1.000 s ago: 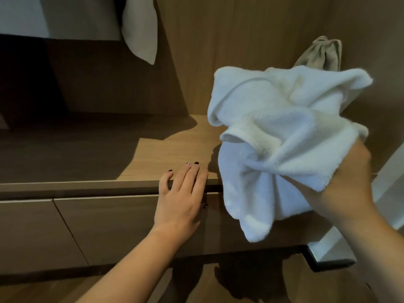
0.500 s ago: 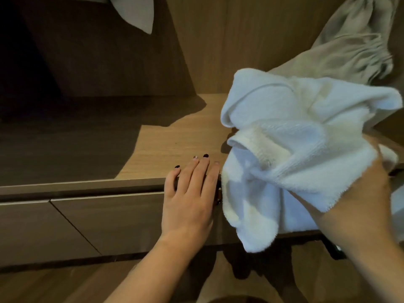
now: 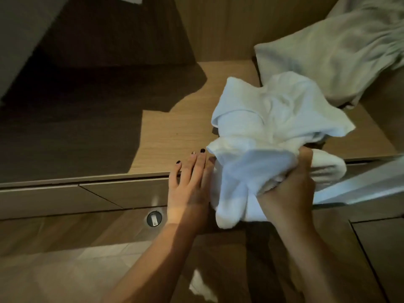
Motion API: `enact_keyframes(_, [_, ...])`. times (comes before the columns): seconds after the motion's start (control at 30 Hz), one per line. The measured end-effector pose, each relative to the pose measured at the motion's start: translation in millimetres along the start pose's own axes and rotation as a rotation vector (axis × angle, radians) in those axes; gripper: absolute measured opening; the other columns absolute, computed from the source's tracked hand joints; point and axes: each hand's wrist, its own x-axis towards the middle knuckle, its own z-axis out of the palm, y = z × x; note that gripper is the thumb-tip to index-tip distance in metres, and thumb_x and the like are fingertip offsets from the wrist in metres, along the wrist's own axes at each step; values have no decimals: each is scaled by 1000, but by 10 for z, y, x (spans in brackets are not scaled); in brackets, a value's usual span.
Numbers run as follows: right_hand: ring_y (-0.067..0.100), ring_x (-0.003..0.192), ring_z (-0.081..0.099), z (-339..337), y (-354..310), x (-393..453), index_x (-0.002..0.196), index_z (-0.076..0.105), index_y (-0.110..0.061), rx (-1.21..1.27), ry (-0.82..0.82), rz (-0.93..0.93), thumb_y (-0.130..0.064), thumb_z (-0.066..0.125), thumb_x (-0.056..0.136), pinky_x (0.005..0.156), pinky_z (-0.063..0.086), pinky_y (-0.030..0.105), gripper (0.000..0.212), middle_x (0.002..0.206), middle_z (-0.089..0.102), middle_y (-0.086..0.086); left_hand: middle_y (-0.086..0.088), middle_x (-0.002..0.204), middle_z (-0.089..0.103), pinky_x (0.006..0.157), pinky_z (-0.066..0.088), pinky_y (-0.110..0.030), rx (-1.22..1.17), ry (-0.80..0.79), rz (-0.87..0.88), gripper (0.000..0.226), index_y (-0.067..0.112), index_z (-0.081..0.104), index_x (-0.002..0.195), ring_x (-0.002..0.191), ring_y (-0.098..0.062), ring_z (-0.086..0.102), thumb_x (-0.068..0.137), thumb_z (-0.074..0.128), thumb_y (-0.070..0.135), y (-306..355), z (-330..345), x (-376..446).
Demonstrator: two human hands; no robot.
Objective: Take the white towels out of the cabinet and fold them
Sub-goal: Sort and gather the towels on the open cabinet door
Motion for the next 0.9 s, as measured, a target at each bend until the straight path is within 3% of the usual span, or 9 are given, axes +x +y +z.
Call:
enact_keyframes(0.1, [27,90,61,-213,-279,16,126,41,-10,17,-131,2,-38,71,74,68,39,27,66,98,57,4,-12,143,53,107,38,-50,-27,-168,-159,78,12,51,140,134,-31,49,71,81,32,116,-321,-126])
enact_keyframes(0.17, [28,99,61,-402,-519,50,129,39,-13,33,-154,32,-52,68,68,74,47,32,78,108,60,5,-12,147,49,108,36,-49,-109,-186,-344,75,11,46,144,136,-31,45,77,76,28,232,-609,-232])
enact_keyframes(0.27, [22,101,63,-688,-860,23,129,43,-11,116,-216,45,-43,79,70,79,49,31,76,112,64,4,-17,148,45,105,39,-49,-147,-159,-479,73,6,45,143,136,-36,41,76,73,16,346,-1127,-344])
enact_keyframes(0.37, [22,97,65,-1043,-1132,-25,125,48,-3,96,-251,29,-28,86,71,74,46,23,70,108,67,7,-18,149,42,102,41,-49,-175,-137,-469,62,6,52,136,136,-37,40,77,69,9,458,-1666,-381])
enact_keyframes(0.53, [14,101,62,-1803,-1639,-74,129,48,-3,127,-425,-19,-46,76,66,77,45,9,82,111,65,2,-15,148,43,102,42,-44,-294,-69,-386,57,9,55,132,134,-34,42,78,72,7,652,-2532,-220])
enact_keyframes(0.67, [22,106,64,-2418,-2071,-58,140,43,-17,41,-516,-91,-53,67,71,85,54,36,82,119,67,-2,-19,138,54,105,43,-50,-366,-56,-258,61,0,59,129,133,-38,45,76,84,16,812,-3228,-140])
enact_keyframes(0.73, [25,101,65,-2699,-2351,-31,133,49,-22,124,-519,-83,-36,67,77,82,54,30,61,109,70,-9,-12,148,44,112,35,-38,-450,-64,-276,69,7,52,138,139,-27,38,79,83,23,845,-3570,-155])
enact_keyframes(0.8, [26,102,64,-2980,-2680,20,133,49,-15,89,-518,-182,-44,64,69,81,54,39,71,111,68,-1,-2,158,28,117,22,-27,-541,-39,-321,73,16,41,145,143,-12,26,83,79,24,868,-3910,-209])
enact_keyframes(0.9, [11,102,57,-3288,-3008,95,129,45,-13,3,-513,-394,-54,63,61,81,48,25,81,114,57,-11,5,157,27,120,25,-36,-630,28,-372,60,22,39,145,142,-7,27,93,64,7,908,-4301,-314])
